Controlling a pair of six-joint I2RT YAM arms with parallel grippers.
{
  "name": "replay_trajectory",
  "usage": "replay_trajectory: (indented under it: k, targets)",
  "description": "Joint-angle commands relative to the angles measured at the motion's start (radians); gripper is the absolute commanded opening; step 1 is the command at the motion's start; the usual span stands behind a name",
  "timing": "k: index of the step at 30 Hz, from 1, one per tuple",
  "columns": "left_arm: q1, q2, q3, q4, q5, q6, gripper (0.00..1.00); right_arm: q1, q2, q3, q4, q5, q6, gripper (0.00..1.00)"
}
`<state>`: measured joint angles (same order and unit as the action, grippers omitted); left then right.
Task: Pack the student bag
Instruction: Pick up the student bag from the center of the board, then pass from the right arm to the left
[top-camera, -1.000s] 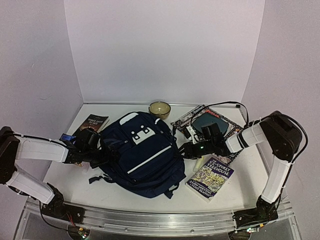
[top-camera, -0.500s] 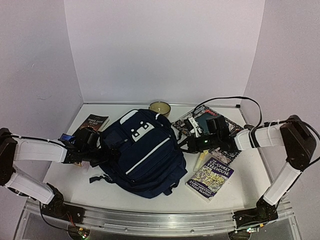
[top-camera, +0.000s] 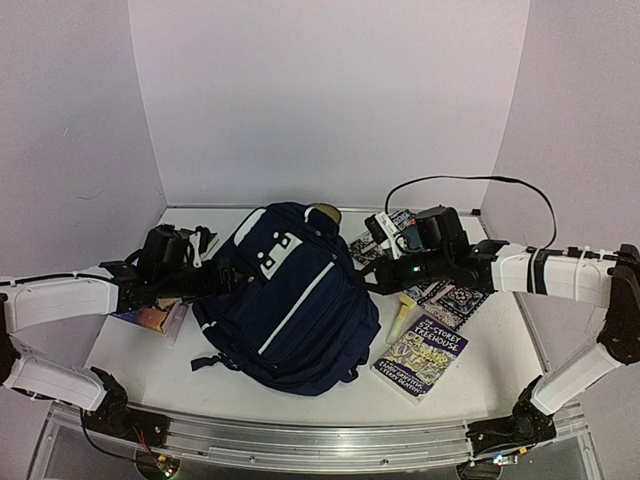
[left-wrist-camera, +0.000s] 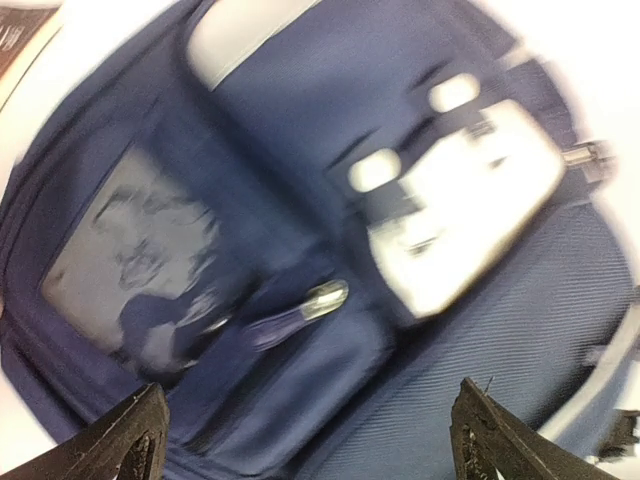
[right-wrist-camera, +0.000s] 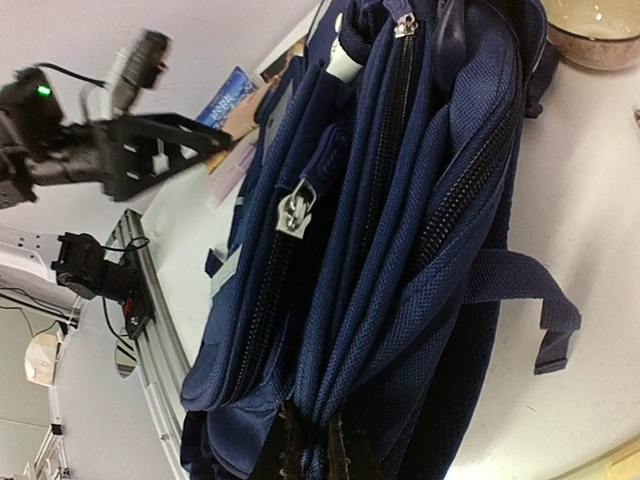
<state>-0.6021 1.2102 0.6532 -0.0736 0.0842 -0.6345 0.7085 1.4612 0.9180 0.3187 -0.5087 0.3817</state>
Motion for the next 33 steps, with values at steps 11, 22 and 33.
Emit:
replay_trajectory:
  k: [11,22,33]
  targets:
    - [-0.087,0.070,0.199,0.017,0.193,0.132,0.99,0.052,-0.062,0.117,0.062,0.108,-0.059,0.00]
    - [-0.092,0.269,0.372,0.008,0.353,0.384,0.99,0.063,-0.050,0.118,0.083,0.045,-0.113,0.00]
    - [-0.036,0.404,0.535,-0.154,0.437,0.642,0.89,0.065,-0.062,0.088,0.086,-0.004,-0.190,0.00]
